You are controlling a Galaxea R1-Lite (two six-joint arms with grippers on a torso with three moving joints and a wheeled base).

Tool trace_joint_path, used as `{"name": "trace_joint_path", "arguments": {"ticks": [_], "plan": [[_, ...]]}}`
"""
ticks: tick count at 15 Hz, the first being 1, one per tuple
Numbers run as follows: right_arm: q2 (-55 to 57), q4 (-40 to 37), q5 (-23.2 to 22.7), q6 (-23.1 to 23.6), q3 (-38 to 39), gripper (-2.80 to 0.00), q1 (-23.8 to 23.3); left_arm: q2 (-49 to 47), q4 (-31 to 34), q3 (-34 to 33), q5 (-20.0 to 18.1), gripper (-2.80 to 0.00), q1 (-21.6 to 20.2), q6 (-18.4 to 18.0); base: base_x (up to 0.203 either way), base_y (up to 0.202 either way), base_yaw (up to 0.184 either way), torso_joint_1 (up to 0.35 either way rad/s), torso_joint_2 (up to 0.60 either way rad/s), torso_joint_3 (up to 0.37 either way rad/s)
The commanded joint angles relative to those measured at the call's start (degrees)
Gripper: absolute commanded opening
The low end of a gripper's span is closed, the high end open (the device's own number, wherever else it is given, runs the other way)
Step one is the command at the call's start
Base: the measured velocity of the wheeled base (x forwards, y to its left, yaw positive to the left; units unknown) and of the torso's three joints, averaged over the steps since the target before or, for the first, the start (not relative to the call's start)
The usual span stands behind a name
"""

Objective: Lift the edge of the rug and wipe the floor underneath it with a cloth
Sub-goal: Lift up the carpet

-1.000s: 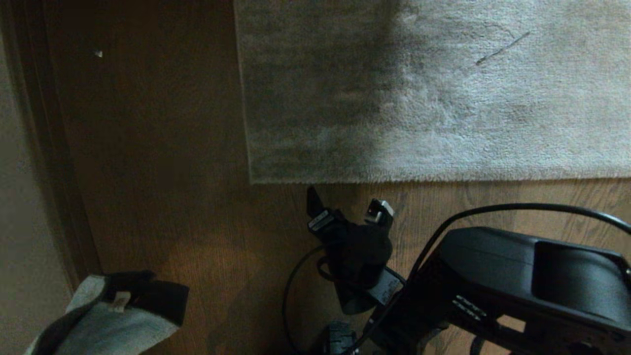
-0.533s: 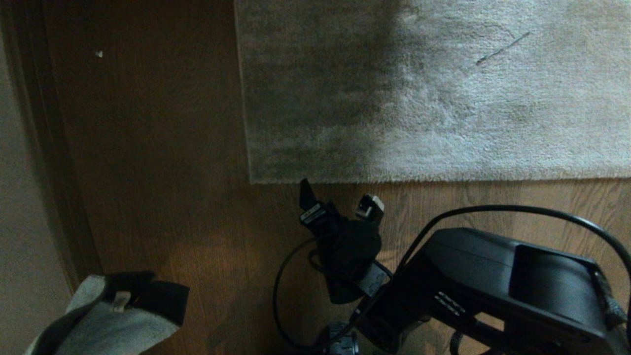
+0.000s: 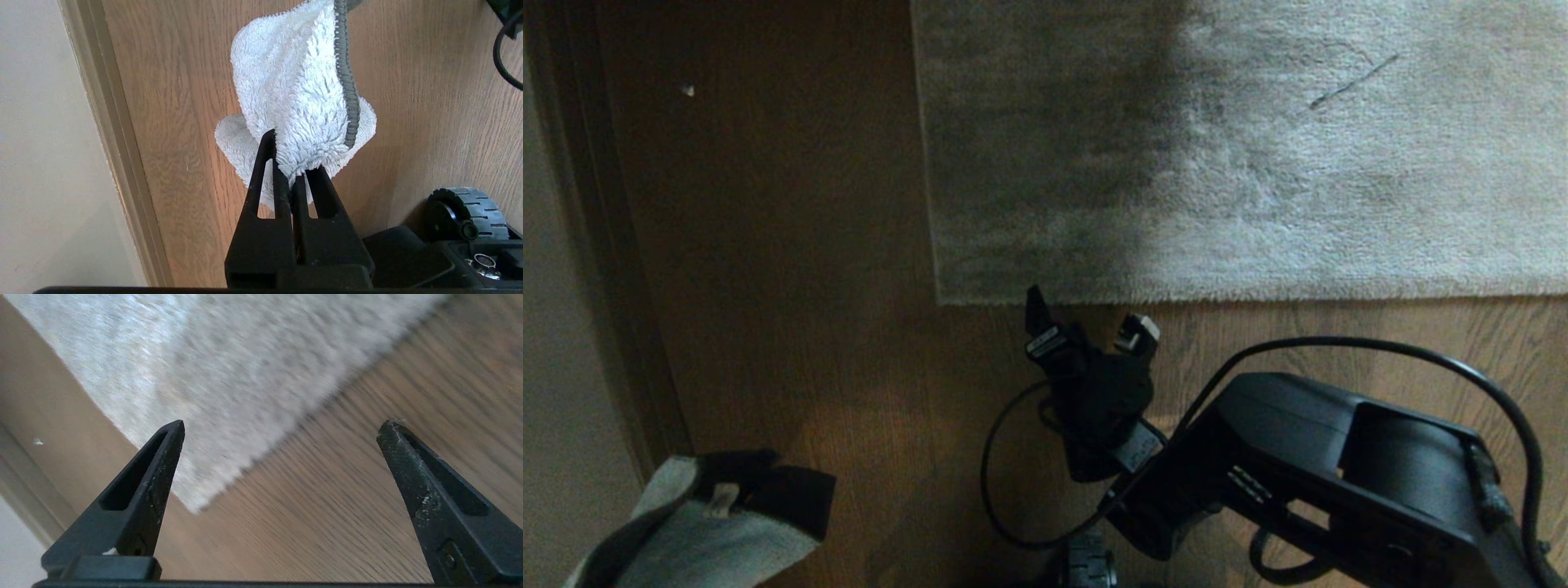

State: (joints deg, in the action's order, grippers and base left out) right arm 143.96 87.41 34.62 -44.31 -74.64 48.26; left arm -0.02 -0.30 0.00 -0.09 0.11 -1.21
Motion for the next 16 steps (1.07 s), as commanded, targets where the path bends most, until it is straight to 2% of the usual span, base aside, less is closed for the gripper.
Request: {"name": "trace_joint_path", "arguments": {"ticks": [1, 9, 12, 16], "plan": [[1.61, 2.26, 0.13, 0.2, -2.79, 0.0, -1.17, 0.02, -0.05, 0.0, 0.0, -2.8, 0.07, -0.02, 0.0, 0.0, 0.0, 0.0, 0.0, 0.0], [3.31, 1.64, -0.99, 1.05, -10.79, 0.0, -3.41, 0.02, -0.05, 0.0, 0.0, -2.8, 0.07, -0.02, 0.0, 0.0, 0.0, 0.0, 0.0, 0.0], [3.03, -1.12, -0.96, 1.16, -14.79, 0.0, -4.21, 0.02, -0.05, 0.0, 0.0, -2.8, 0.07, -0.02, 0.0, 0.0, 0.0, 0.0, 0.0, 0.0], [0.41, -1.28, -0.96, 1.19, -14.91, 0.0, -4.23, 0.02, -0.05, 0.0, 0.0, -2.8, 0.07, -0.02, 0.0, 0.0, 0.0, 0.0, 0.0, 0.0]]}}
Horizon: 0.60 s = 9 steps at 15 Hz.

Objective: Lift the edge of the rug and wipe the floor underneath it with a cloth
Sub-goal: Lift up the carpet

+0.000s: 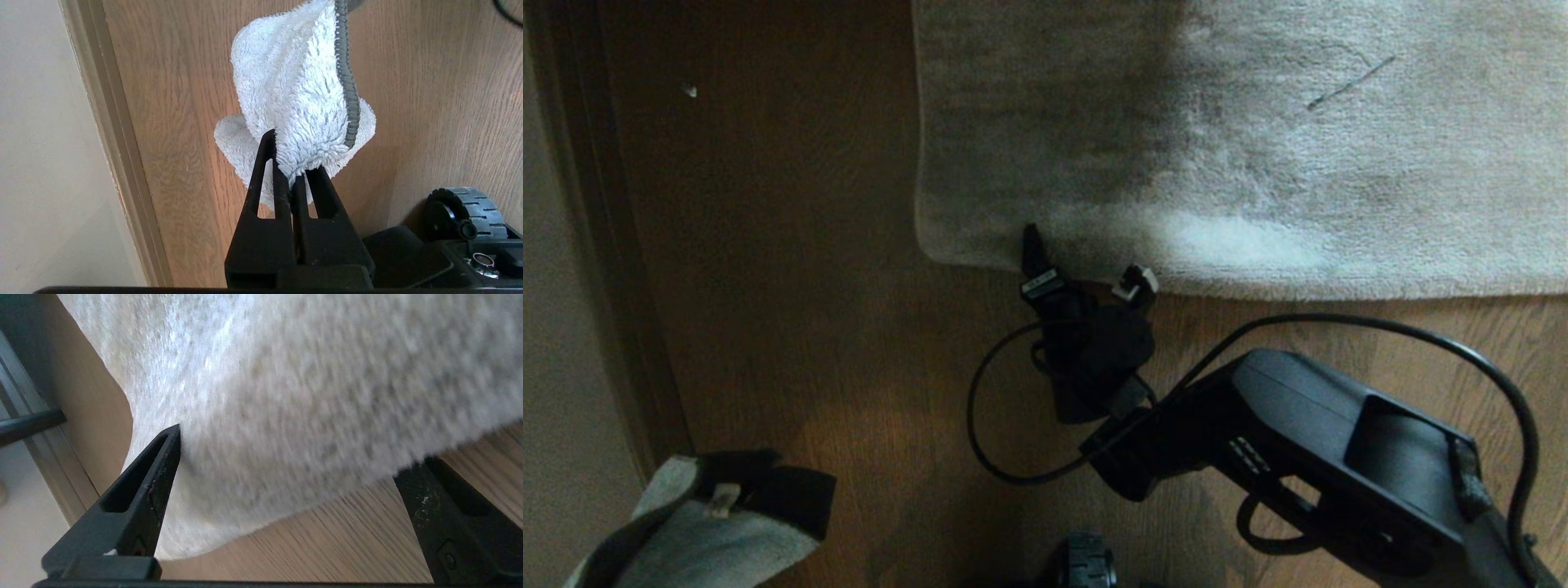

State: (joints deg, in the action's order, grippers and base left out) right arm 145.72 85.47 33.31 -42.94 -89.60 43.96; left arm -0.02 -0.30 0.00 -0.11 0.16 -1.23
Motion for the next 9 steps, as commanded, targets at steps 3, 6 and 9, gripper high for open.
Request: {"name": "trace_joint_path", "arguments": {"ticks": [3, 6, 9], "plan": [[-4.3, -1.87, 0.34, -0.21, 0.57, 0.0, 0.15, 0.02, -0.05, 0.0, 0.02, -2.8, 0.02, 0.0, 0.0, 0.0, 0.0, 0.0, 0.0, 0.0], [-7.02, -4.14, 0.26, -0.38, 0.58, 0.0, 0.28, 0.02, -0.05, 0.0, 0.02, -2.8, -0.05, 0.0, 0.0, 0.0, 0.0, 0.0, 0.0, 0.0], [-9.78, -6.37, 0.26, -0.37, 2.65, 0.0, 1.53, 0.02, -0.05, 0.0, 0.02, -2.8, 0.02, 0.0, 0.0, 0.0, 0.0, 0.0, 0.0, 0.0]]}}
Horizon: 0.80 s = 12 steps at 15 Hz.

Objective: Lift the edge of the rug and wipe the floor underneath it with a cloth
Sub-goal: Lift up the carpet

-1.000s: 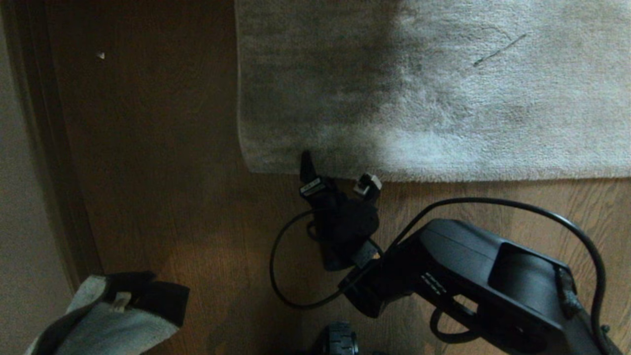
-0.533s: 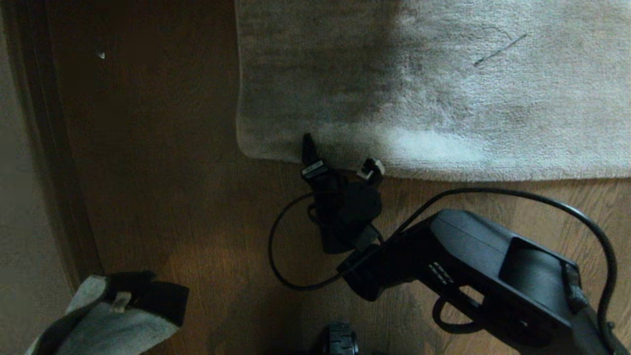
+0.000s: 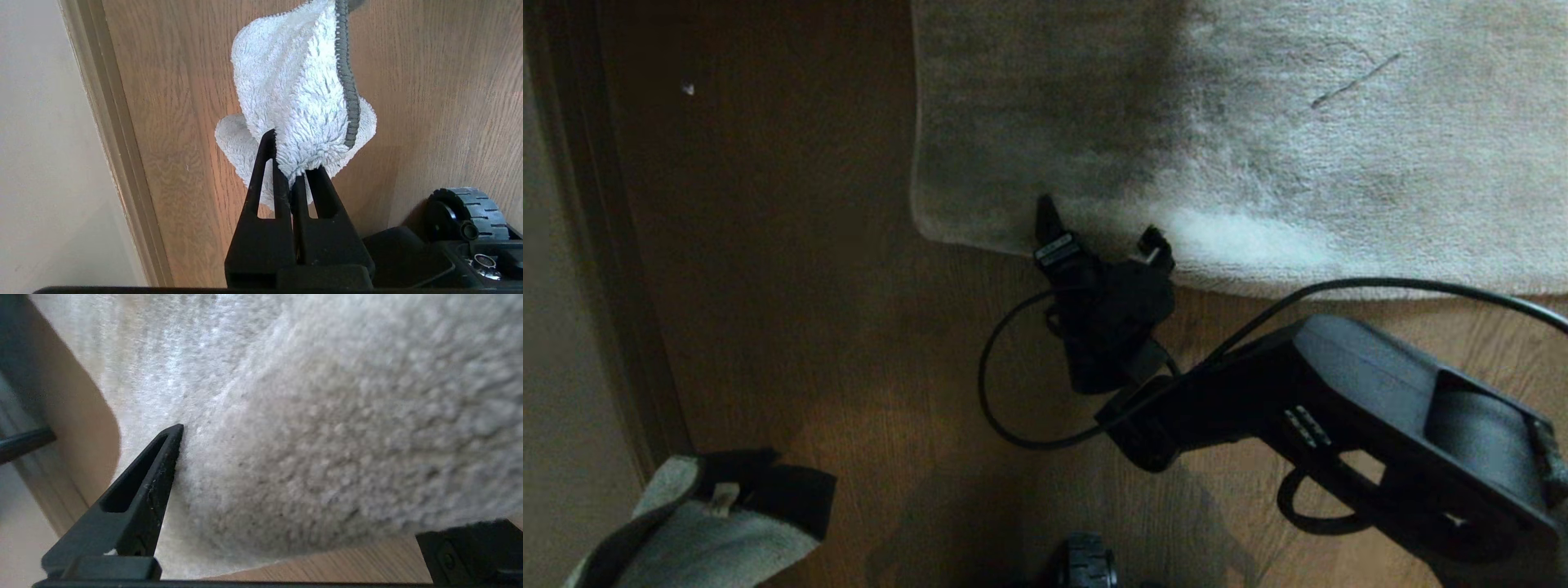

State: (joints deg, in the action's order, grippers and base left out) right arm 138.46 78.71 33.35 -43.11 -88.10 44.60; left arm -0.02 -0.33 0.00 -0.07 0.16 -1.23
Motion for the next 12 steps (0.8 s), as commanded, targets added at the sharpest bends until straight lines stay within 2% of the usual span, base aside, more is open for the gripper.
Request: {"name": "trace_joint_path", "arguments": {"ticks": [1, 8, 12], "plan": [[-3.55, 0.17, 0.29, -0.12, 2.09, 0.0, 1.68, 0.02, -0.02, 0.0, -0.01, -2.8, 0.02, 0.0, 0.0, 0.0, 0.0, 0.0, 0.0, 0.0], [-6.76, 0.14, 0.38, 3.59, 4.29, 0.0, 8.08, 0.02, -0.02, 0.0, -0.01, -2.8, 0.02, 0.0, 0.0, 0.0, 0.0, 0.0, 0.0, 0.0], [-7.94, 0.04, 0.4, 5.61, 4.11, 0.0, 9.77, 0.02, -0.02, 0.0, -0.01, -2.8, 0.01, 0.0, 0.0, 0.0, 0.0, 0.0, 0.0, 0.0]]}}
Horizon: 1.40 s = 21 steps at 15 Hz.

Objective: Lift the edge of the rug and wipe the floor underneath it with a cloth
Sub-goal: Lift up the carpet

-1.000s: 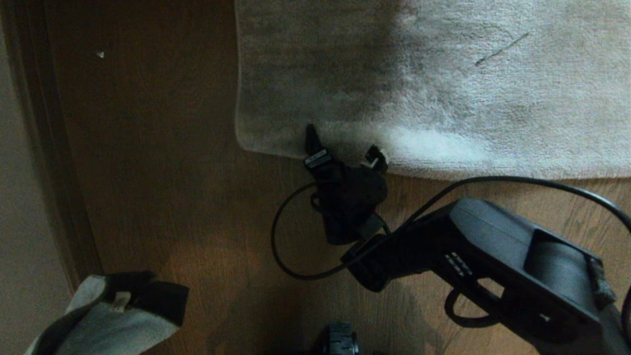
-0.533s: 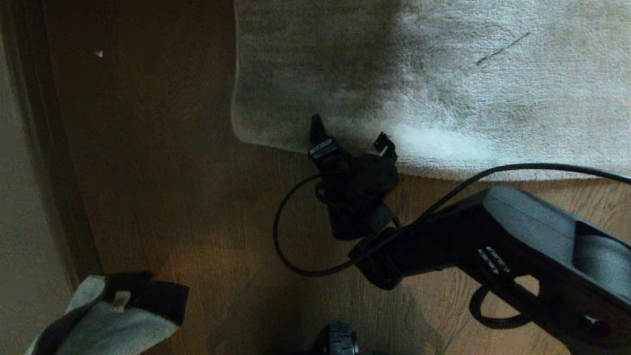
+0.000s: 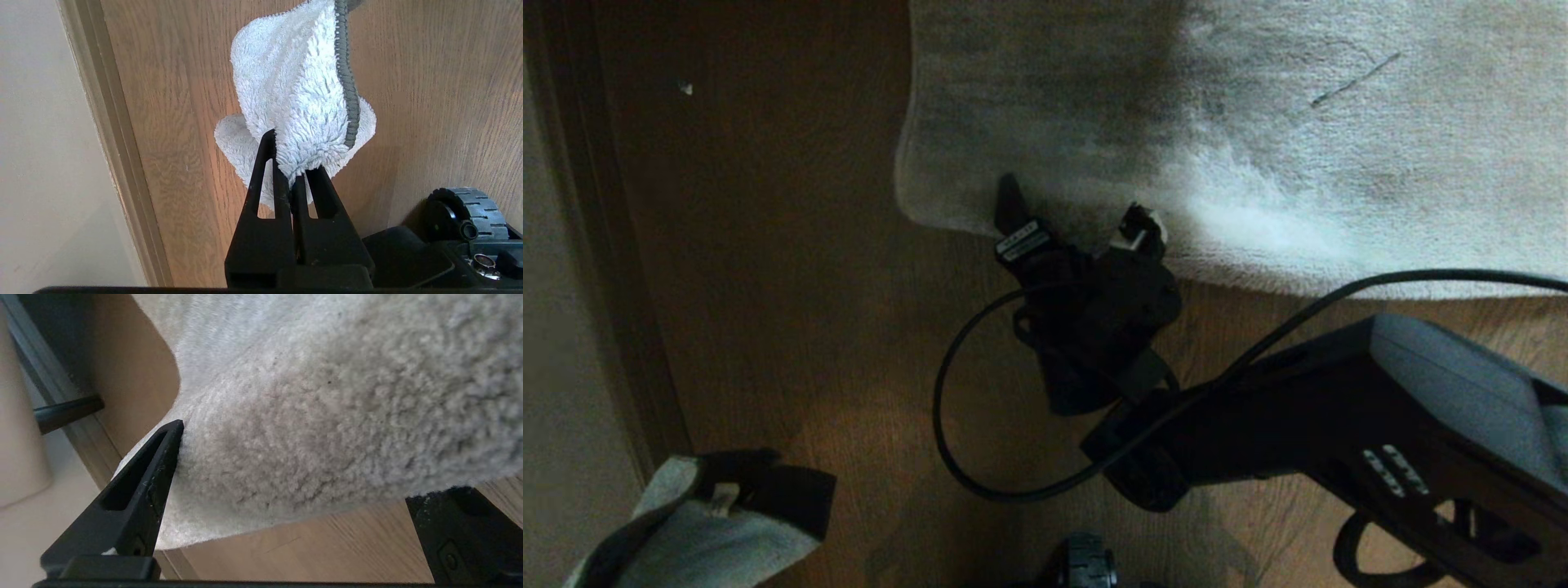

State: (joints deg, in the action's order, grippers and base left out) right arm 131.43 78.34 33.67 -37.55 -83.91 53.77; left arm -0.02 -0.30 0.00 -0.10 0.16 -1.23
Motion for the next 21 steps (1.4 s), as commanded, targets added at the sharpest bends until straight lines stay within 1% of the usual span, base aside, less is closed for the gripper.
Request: {"name": "trace_joint_path", "arguments": {"ticks": [1, 6, 7, 12, 14, 15, 18, 21], "plan": [[-1.15, 0.41, 0.08, 0.27, -0.15, 0.0, 0.71, 0.02, -0.05, 0.06, 0.01, -2.8, 0.02, 0.0, 0.0, 0.0, 0.0, 0.0, 0.0, 0.0], [-2.2, 0.29, 0.16, 0.57, 1.09, 0.0, 1.16, 0.02, -0.05, 0.0, 0.01, -2.8, -0.04, 0.0, 0.0, 0.0, 0.0, 0.0, 0.0, 0.0], [-1.86, 0.01, 0.25, 1.39, 1.7, 0.0, 1.1, 0.02, -0.05, 0.0, 0.01, -2.8, 0.02, 0.0, 0.0, 0.0, 0.0, 0.0, 0.0, 0.0], [-1.62, 0.92, 0.03, 12.72, 1.61, 0.0, 1.16, 0.02, -0.05, 0.0, 0.01, -2.8, 0.02, 0.0, 0.0, 0.0, 0.0, 0.0, 0.0, 0.0], [-2.12, 1.87, -1.91, 15.67, 0.21, 0.0, 1.08, 0.02, -0.05, 0.0, 0.01, -2.8, 0.02, 0.0, 0.0, 0.0, 0.0, 0.0, 0.0, 0.0], [-2.5, 3.05, -2.92, 15.9, 0.15, 0.0, 1.07, 0.02, -0.05, 0.0, 0.01, -2.8, 0.02, 0.0, 0.0, 0.0, 0.0, 0.0, 0.0, 0.0], [-3.46, 3.48, -4.4, 16.28, -0.12, 0.0, 1.16, 0.02, -0.05, 0.0, 0.01, -2.8, 0.02, 0.0, 0.0, 0.0, 0.0, 0.0, 0.0, 0.0], [-3.81, 3.56, -4.58, 16.17, -0.2, 0.0, 1.81, 0.02, -0.05, 0.0, 0.01, -2.8, 0.02, 0.0, 0.0, 0.0, 0.0, 0.0, 0.0, 0.0]]}}
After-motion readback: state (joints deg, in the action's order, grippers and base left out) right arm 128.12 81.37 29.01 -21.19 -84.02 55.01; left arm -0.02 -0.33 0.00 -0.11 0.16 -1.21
